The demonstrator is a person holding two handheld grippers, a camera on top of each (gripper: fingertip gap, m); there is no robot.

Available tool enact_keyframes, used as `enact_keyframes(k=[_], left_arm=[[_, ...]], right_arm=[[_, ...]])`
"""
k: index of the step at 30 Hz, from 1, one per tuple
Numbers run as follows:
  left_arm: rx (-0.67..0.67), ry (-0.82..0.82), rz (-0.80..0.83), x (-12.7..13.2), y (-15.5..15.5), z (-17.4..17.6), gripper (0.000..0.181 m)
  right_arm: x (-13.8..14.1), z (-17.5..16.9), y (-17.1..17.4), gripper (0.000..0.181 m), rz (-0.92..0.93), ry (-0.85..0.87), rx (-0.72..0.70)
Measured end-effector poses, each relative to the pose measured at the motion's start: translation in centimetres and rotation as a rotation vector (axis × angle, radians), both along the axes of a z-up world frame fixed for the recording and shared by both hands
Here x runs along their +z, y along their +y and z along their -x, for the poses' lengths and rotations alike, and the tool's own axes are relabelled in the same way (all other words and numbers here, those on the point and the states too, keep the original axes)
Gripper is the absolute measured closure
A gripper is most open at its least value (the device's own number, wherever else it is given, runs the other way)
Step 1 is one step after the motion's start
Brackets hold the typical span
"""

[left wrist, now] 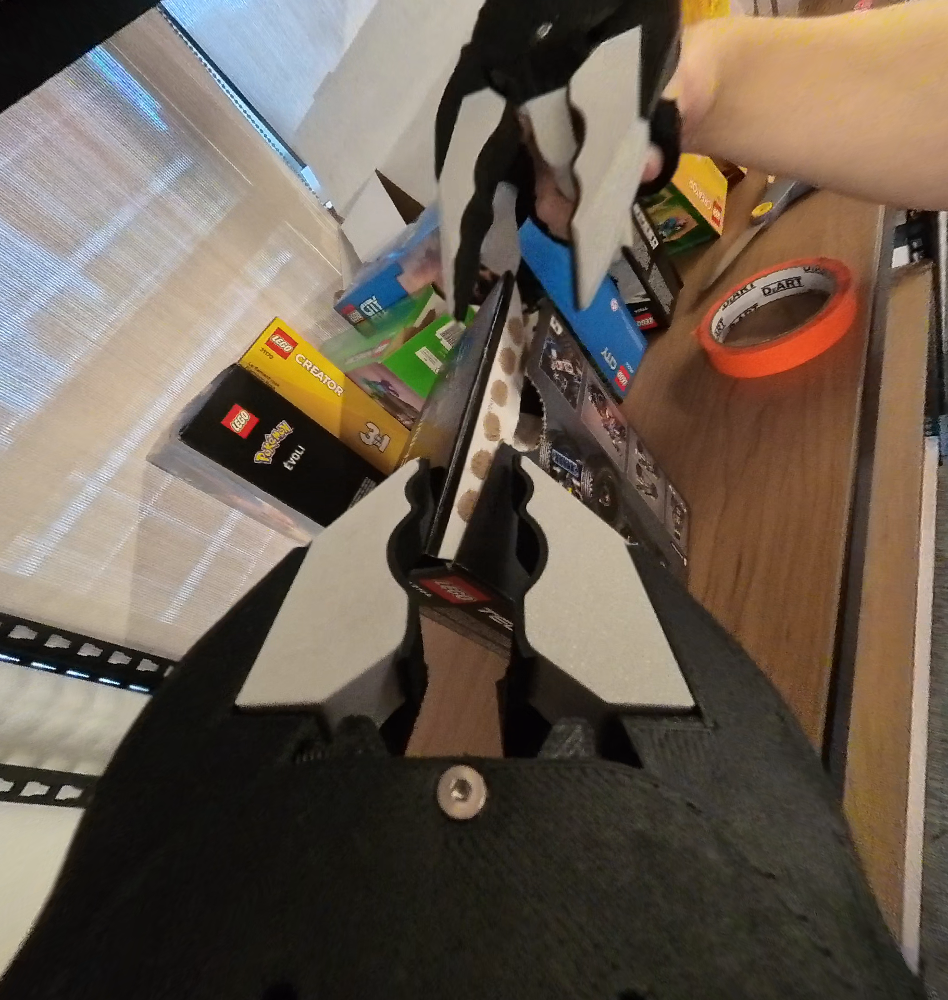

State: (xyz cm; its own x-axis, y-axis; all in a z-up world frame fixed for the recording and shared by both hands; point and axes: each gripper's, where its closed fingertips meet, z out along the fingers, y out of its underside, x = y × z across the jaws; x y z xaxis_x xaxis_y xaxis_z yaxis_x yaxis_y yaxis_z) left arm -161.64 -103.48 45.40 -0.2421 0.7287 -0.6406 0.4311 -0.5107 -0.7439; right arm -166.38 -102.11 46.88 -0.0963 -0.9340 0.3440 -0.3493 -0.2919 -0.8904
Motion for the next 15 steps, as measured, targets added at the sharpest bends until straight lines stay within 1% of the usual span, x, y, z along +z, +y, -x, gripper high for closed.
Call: enact_keyframes(k=[1, 3, 5, 8, 11, 13, 14, 15], left_arm=[[0.002, -0.001, 0.007, 0.0, 0.0, 0.0, 0.153], [0.005, -0.009, 0.015, 0.0, 0.0, 0.0, 0.152], [0.009, -0.016, 0.025, -0.1, 0.0, 0.0, 0.153], [0.017, -0.029, 0.044, -0.1, -0.1, 0.0, 0.154], [0.023, -0.044, 0.044, -0.3, -0.1, 0.0, 0.155], [0.022, -0.040, 0.047, -0.3, -0.1, 0.0, 0.154], [0.023, -0.039, 0.056, -0.2, -0.1, 0.0, 0.154], [0.024, -0.039, 0.065, -0.1, -0.1, 0.0, 0.152]], right_arm=[[0.0, 0.0, 0.5, 0.134, 0.055, 0.001, 0.012], [-1.2, 0.4, -0.1, 0.133, 0.239, 0.105, -0.063], [-2.1, 0.6, -0.6, 0.128, 0.427, 0.184, -0.131], [-2.7, 0.6, -1.0, 0.122, 0.602, 0.254, -0.202], [-3.4, 0.7, -1.1, 0.122, 0.691, 0.310, -0.257], [-3.0, 0.7, -1.5, 0.126, 0.756, 0.314, -0.297], [-2.7, 0.7, -1.5, 0.126, 0.740, 0.301, -0.302], [-2.3, 0.6, -1.4, 0.126, 0.681, 0.265, -0.304]])
